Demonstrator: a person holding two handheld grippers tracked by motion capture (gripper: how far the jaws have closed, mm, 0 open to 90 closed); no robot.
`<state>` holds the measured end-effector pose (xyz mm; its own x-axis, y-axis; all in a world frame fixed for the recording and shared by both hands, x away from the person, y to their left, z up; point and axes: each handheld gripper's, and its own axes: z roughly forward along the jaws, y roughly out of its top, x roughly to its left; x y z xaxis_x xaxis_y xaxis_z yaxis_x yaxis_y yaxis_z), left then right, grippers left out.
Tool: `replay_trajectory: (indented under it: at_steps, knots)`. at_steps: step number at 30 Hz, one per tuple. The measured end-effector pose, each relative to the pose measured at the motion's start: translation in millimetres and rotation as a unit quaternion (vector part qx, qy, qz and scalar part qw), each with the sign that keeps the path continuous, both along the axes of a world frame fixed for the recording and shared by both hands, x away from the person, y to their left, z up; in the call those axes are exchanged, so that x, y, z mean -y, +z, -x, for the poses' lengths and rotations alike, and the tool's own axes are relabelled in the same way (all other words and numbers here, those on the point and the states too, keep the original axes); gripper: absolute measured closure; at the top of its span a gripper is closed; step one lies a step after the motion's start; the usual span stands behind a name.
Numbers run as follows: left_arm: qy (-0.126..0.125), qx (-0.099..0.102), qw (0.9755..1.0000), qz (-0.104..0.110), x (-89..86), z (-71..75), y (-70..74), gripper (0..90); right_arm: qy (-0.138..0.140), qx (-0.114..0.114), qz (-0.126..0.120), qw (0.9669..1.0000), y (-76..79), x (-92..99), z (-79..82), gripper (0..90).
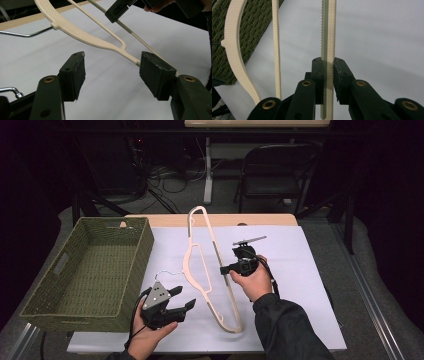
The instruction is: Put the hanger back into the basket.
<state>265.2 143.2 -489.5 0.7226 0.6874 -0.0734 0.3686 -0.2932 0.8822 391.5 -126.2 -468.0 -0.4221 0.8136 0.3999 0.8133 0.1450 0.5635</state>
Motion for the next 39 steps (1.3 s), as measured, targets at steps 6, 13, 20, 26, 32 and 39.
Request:
replay_trajectory:
  at_steps: [6, 13, 20, 26, 32, 39]
  knots:
    - [0.006, -0.001, 1.0, 0.001, -0.5, -1.2, -3.7, 37.3, -0.004, 0.009, -0.006, 0.9999, 2.5, 2.9, 1.5, 79.9]
    - [0.008, -0.011, 0.9999, 0.002, 2.5, -3.6, -8.9, 37.4, -0.006, 0.014, -0.015, 0.9998, 3.3, 1.6, 1.3, 80.0]
    - [0.002, -0.02, 0.9997, 0.016, 15.2, -6.2, -16.3, 38.5, -0.004, 0.022, -0.027, 0.9994, 3.6, -2.7, 4.8, 79.9]
    - [0.001, -0.019, 0.9995, 0.026, 23.8, -10.0, -18.1, 40.3, -0.005, 0.027, -0.032, 0.9991, 3.4, -4.0, 5.0, 80.0]
    - [0.003, -0.029, 0.999, 0.034, 31.1, -17.8, -19.3, 42.3, -0.009, 0.027, -0.038, 0.9989, 4.7, -3.9, 5.9, 79.9]
    - [0.013, -0.015, 0.9989, 0.042, 40.6, -24.0, -18.1, 50.6, -0.012, 0.028, -0.05, 0.9983, 4.4, -3.3, 6.8, 79.9]
